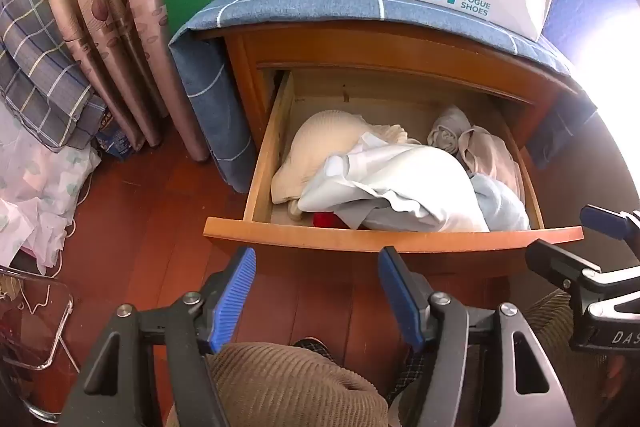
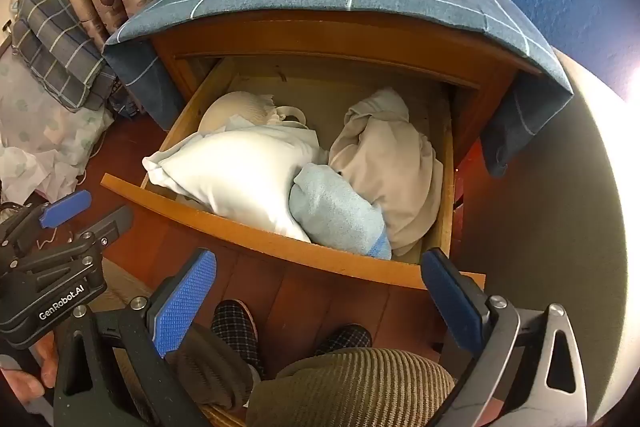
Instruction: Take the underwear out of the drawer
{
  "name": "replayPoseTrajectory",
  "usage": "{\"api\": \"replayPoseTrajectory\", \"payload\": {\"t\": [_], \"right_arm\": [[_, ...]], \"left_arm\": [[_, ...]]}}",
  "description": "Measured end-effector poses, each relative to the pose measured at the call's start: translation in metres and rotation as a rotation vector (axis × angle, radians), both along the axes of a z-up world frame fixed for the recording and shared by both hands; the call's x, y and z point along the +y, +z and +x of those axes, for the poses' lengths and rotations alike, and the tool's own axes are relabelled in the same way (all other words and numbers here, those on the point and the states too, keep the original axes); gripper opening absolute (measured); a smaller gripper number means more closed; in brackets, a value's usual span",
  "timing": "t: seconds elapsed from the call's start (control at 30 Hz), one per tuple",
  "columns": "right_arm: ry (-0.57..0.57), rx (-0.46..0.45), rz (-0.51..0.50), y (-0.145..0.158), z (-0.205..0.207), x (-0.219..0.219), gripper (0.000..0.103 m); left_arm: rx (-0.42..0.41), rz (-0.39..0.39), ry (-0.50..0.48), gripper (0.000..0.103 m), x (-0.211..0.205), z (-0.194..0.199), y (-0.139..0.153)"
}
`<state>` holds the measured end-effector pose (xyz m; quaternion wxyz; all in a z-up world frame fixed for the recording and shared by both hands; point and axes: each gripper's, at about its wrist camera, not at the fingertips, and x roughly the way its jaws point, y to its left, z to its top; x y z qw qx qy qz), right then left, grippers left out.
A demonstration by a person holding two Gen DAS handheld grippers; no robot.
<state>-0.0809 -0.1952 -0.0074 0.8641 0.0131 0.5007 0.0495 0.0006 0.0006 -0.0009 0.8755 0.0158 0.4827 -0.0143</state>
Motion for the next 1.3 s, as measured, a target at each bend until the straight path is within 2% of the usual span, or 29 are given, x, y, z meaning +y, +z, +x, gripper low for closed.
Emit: {"api": "replayPoseTrajectory", "payload": {"t": [0.2,0.23,0.33,1.3], "right_arm": [[-0.002,0.000,-0.020,-0.0007,-0.0020,0.0030,0.101],[-0.003,0.000,-0.022,-0.0010,-0.0025,0.0036,0.101],[0.000,0.007,0.013,-0.0036,0.0022,-0.0019,0.101],[-0.002,0.014,0.023,-0.0040,0.0007,-0.0050,0.101]], "left_arm": [[0.024,-0.015,0.004,0.066,0.0018,0.0014,-0.0004],[0.002,-0.005,0.007,0.066,0.0016,0.0008,-0.0064],[0.005,0.004,0.009,0.066,-0.0006,-0.0001,-0.0077],[0.023,0.004,0.006,0.066,-0.0001,0.0030,-0.0085]]}}
